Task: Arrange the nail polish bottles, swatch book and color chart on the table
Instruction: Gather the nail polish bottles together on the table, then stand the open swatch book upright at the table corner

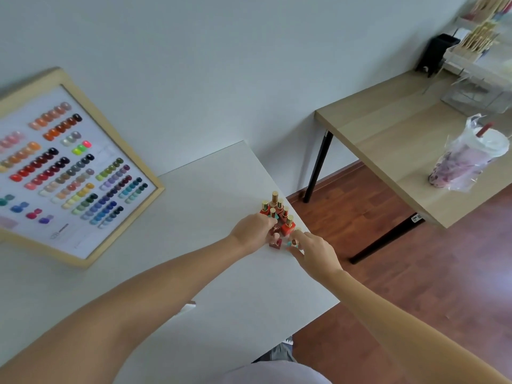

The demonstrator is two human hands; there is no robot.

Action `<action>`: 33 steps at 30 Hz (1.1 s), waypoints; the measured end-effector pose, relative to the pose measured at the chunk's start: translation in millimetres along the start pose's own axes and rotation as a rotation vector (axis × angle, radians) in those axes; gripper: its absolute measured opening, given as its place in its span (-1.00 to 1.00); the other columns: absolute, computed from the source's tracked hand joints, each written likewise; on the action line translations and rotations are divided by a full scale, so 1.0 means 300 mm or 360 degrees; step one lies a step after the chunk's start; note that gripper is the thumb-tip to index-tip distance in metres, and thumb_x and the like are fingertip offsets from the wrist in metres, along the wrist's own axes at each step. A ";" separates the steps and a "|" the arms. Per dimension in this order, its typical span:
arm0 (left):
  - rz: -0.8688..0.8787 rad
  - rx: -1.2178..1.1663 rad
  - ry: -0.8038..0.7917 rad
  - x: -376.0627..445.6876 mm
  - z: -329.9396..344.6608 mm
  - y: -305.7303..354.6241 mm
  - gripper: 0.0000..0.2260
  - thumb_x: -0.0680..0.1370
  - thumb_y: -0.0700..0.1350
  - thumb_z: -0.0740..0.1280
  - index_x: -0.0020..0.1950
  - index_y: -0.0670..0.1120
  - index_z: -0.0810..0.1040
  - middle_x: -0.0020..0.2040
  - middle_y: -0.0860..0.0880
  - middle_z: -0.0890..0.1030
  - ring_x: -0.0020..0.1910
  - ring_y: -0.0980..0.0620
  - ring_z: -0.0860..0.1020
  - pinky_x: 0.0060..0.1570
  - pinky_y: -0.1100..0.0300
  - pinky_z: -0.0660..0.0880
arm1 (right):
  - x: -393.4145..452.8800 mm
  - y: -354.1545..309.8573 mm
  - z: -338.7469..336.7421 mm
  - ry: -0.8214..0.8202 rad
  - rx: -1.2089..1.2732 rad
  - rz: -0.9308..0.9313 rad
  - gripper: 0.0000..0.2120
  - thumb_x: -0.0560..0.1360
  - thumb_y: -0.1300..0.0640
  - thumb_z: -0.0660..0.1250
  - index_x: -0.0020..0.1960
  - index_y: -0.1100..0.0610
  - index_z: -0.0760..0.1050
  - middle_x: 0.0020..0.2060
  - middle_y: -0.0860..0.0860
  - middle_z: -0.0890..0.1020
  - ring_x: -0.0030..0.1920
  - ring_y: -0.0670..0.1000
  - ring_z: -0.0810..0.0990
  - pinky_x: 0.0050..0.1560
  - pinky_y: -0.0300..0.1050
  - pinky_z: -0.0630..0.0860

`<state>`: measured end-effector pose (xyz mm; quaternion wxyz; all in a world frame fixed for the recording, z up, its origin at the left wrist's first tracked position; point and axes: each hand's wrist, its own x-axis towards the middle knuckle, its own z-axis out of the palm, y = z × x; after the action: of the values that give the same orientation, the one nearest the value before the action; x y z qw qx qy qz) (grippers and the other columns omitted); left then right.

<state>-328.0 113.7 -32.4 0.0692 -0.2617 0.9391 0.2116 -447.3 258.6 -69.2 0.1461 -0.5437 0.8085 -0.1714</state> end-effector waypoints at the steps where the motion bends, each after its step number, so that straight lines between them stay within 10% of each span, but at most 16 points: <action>1: -0.0019 -0.0031 0.0019 -0.017 -0.022 -0.005 -0.74 0.51 -0.04 0.38 0.02 -0.23 0.55 -0.08 -0.20 0.64 -0.09 -0.20 0.60 -0.17 0.09 0.50 | -0.004 -0.002 -0.003 0.0031 -0.0005 -0.0017 -0.77 0.56 0.00 0.26 0.16 0.07 0.44 -0.10 0.01 0.62 -0.19 0.02 0.60 -0.28 -0.15 0.53; 12: -0.0257 -0.0370 0.0536 -0.484 -0.317 -0.187 -0.64 0.51 0.05 0.38 0.24 -0.09 0.52 0.14 -0.09 0.63 0.02 0.00 0.62 0.04 0.13 0.54 | -0.014 -0.307 -0.005 0.0335 -0.0018 -0.0438 -0.82 0.55 0.00 0.27 0.06 0.07 0.55 -0.15 -0.03 0.68 -0.18 0.06 0.65 -0.33 -0.20 0.39; 26: -0.0951 -0.0610 0.0693 -1.488 -0.175 -0.479 -0.53 0.54 0.10 0.31 0.39 -0.02 0.35 0.32 -0.03 0.50 0.24 0.02 0.49 0.13 0.21 0.40 | -0.135 -0.955 0.014 -0.0236 0.0321 -0.1109 -0.55 0.54 -0.21 0.07 0.11 0.09 0.52 -0.11 -0.04 0.66 -0.13 -0.03 0.62 -0.11 -0.14 0.57; 33: -0.1093 -0.0652 0.0649 -1.653 -0.017 -0.448 -0.69 0.57 0.07 0.25 0.26 -0.02 0.39 0.00 -0.02 0.62 -0.22 0.07 0.64 -0.30 0.19 0.63 | -0.133 -0.963 0.044 -0.0354 0.0025 -0.1163 -0.75 0.52 -0.11 0.26 0.11 -0.01 0.54 -0.16 -0.12 0.66 -0.24 -0.09 0.62 -0.26 -0.32 0.50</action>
<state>165.2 236.7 43.1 -0.1043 -0.6031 0.7309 0.3020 -187.7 193.0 46.9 0.1663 -0.8103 0.5392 -0.1583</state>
